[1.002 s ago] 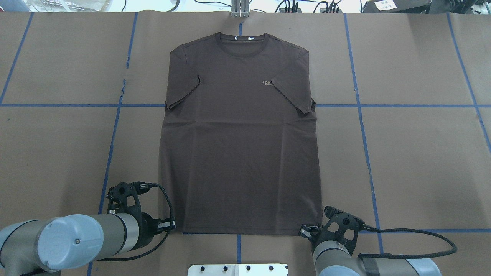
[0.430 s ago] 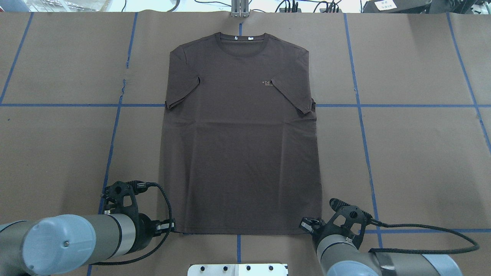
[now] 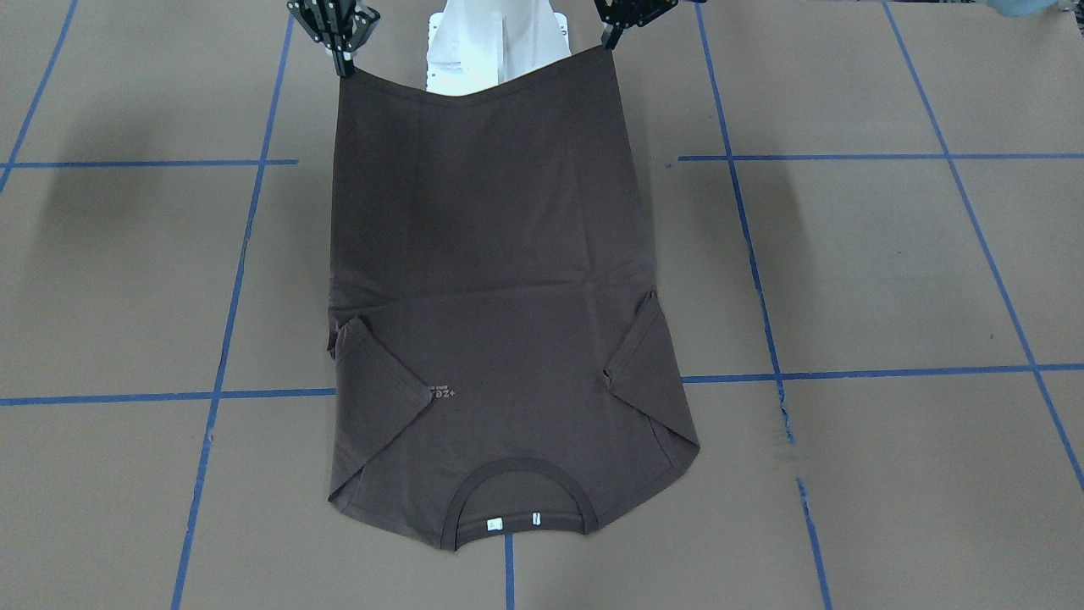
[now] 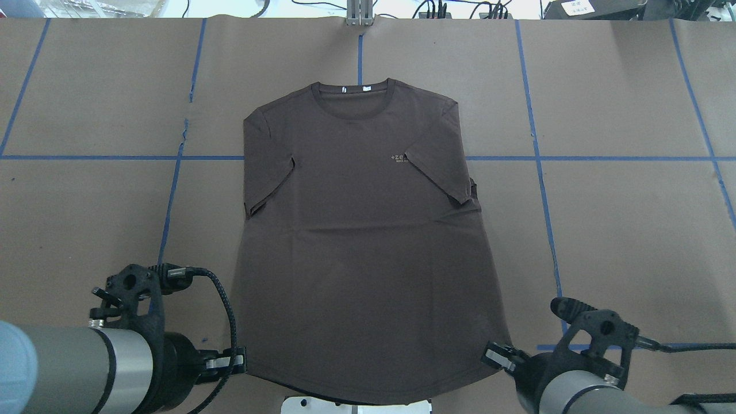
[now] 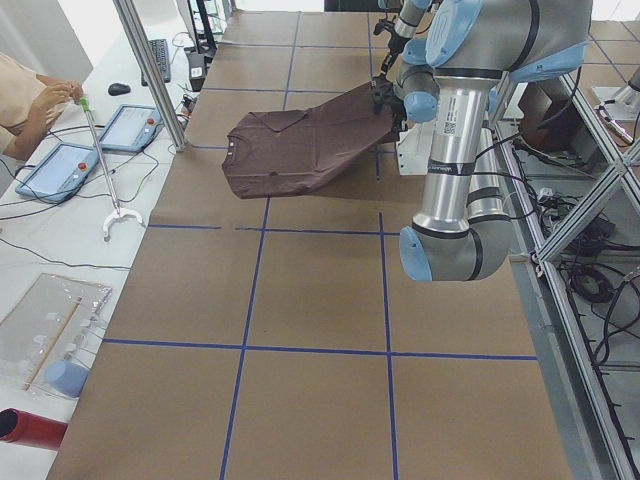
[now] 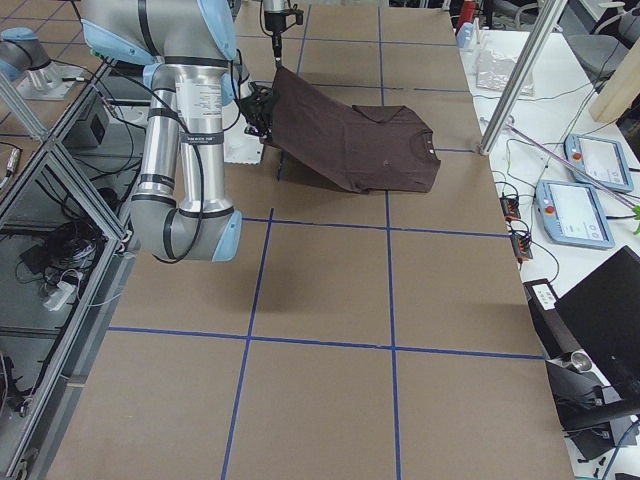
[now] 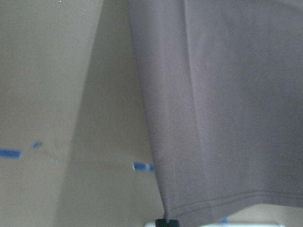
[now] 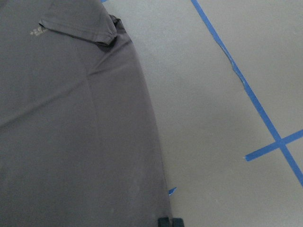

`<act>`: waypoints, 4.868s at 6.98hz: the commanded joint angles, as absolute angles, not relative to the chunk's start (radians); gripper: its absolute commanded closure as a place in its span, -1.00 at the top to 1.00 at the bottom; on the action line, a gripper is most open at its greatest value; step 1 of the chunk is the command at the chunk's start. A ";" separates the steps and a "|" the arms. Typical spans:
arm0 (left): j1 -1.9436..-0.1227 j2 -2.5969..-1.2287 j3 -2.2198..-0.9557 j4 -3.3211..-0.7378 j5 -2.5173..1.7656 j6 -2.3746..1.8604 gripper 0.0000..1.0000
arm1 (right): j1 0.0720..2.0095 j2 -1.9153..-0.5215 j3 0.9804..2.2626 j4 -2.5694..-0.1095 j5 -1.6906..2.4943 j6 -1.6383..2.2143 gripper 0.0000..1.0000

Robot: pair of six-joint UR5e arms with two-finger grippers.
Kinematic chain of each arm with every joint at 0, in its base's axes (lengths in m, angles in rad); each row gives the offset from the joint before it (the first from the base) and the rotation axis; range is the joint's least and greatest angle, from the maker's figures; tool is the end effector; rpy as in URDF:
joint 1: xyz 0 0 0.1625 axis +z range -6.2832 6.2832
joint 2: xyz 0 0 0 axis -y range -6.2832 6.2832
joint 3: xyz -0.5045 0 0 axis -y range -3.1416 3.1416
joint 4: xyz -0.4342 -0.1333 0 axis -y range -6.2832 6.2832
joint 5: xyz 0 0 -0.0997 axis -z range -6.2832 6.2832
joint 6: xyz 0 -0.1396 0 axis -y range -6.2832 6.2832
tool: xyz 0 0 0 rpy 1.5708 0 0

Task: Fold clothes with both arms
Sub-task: 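Lift the hem with both grippers and carry it toward the collar, then lay the hem down near the collar and open both grippers, then raise both grippers away from the folded shirt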

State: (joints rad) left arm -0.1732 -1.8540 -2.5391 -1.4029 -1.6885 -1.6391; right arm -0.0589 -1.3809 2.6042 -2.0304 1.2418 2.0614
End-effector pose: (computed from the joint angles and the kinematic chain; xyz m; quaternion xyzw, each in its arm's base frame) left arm 0.4196 -0.1921 0.2114 -0.0233 0.5167 -0.0729 0.8527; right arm -0.4163 -0.1542 0.2762 0.0465 -0.3950 0.2557 0.8811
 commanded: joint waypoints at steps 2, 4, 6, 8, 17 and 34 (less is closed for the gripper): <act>-0.292 -1.925 -2.568 -1.281 -1.747 -1.523 -1.00 | 0.044 -1.316 2.674 -2.098 1.313 2.001 -1.00; -0.467 -1.956 -2.463 -1.282 -1.753 -1.332 -1.00 | 0.243 -1.188 2.556 -2.095 1.380 1.877 -1.00; -0.579 -1.988 -2.355 -1.293 -1.763 -1.231 -1.00 | 0.410 -1.140 2.428 -2.059 1.460 1.786 -1.00; -0.630 -2.041 -2.216 -1.372 -1.761 -1.221 -1.00 | 0.574 -1.096 2.190 -1.851 1.565 1.695 -1.00; -0.738 -2.131 -1.491 -1.990 -1.752 -1.115 -1.00 | 0.681 -0.951 1.470 -1.318 1.572 1.628 -1.00; -0.487 -1.772 -1.861 -2.109 -1.709 -1.415 -0.03 | 0.765 -0.983 1.525 -1.312 1.709 1.284 1.00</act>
State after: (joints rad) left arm -0.5440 -1.8095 -1.8574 -2.0772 -1.7497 -1.3298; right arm 0.7655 -0.9824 1.5228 -1.3116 1.7088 1.2841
